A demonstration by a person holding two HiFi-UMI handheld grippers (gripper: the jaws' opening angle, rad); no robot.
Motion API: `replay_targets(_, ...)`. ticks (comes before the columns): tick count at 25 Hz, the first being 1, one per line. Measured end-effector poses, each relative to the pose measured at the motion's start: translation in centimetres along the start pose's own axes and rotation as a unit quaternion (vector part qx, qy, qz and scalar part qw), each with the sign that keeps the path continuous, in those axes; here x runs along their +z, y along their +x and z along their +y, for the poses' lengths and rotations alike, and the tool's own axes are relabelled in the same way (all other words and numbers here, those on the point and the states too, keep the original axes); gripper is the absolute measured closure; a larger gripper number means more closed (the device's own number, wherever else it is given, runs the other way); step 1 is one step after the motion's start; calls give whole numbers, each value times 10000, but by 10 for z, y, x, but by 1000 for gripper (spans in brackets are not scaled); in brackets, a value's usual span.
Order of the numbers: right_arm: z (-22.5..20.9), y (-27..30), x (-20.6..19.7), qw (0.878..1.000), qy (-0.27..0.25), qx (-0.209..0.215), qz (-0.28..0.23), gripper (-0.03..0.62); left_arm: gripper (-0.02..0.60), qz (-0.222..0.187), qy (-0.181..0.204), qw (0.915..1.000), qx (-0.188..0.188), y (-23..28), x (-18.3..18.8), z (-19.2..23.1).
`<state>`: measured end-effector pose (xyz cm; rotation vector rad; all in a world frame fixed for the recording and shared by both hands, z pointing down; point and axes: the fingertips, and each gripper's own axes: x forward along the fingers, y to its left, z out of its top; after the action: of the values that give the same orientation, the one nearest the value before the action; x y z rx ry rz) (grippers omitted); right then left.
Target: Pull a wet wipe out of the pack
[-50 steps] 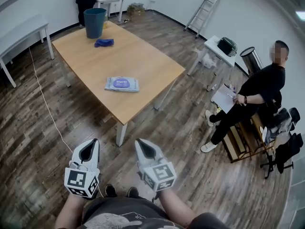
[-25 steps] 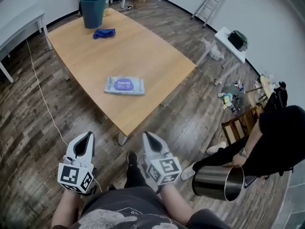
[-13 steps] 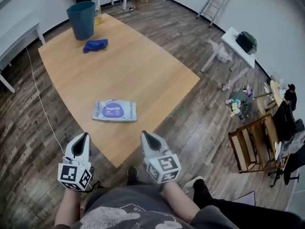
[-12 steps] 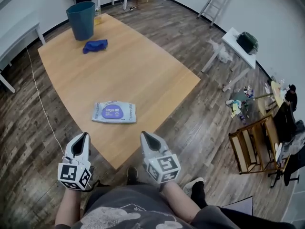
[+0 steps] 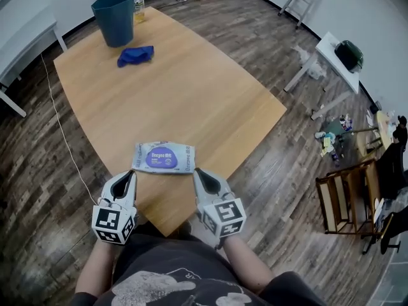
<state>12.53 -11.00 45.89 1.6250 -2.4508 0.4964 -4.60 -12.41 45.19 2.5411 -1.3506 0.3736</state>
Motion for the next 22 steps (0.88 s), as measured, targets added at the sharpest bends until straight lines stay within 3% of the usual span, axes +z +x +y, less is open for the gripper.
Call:
replay_targets(7,-2,42,4,9990,159,-397,132,603,557,470,-145,9979,-411,27,-23,18)
replay_targets(13,-1,65,-9,9974,-59,-486,521,603,558,1094,40,9913,-734,62,-63,17)
replay_targets(22,9,78,-30,9940,-131,-546,935,603,561,1666,292,9824,-789,82,-100,26)
